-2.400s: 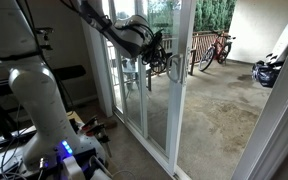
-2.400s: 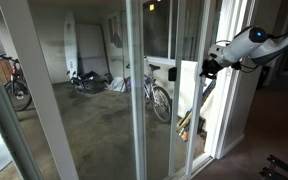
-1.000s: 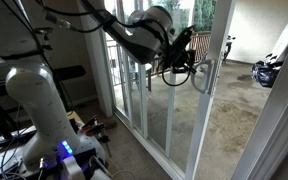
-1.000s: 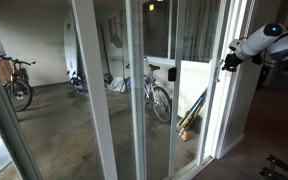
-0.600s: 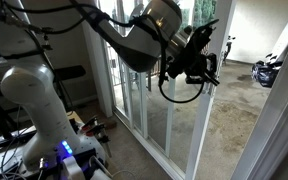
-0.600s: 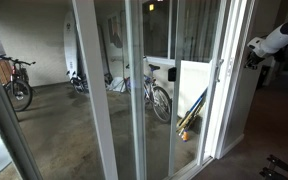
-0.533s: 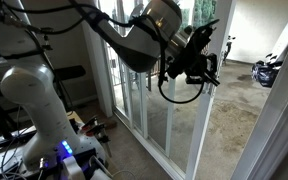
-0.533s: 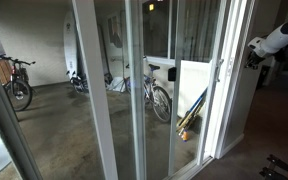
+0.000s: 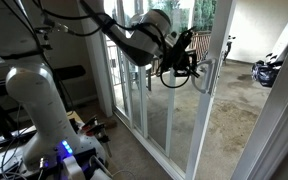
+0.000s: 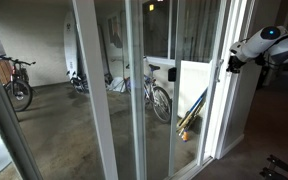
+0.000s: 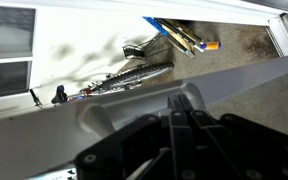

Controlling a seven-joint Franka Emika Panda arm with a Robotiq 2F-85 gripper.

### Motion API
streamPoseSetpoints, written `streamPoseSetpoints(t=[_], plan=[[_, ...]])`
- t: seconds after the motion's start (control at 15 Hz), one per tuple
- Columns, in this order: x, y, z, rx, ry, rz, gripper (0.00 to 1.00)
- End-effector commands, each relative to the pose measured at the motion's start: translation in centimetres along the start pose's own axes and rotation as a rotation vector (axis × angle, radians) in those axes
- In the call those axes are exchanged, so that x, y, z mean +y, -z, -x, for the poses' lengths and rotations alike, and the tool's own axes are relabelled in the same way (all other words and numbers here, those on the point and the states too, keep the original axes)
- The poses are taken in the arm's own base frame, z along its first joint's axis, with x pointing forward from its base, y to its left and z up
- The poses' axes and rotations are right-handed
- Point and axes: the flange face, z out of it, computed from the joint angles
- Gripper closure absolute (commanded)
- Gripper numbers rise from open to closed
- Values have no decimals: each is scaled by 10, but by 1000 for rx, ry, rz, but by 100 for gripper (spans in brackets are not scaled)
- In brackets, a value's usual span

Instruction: Slide the outermost glass door fully to the right

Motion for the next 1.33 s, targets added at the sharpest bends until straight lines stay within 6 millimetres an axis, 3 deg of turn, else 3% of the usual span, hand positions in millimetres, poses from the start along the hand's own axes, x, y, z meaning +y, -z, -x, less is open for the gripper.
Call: streamPoseSetpoints(t=[0.0,0.2,0.4,0.93,1.27], plan=[[-23,13,-44,2,80,-16,96],[-30,20,-71,12,110,-6,96],[-23,23,-85,28,125,18,96],[10,12,-59,10,82,35,96],[11,3,-53,21,128,7,96]])
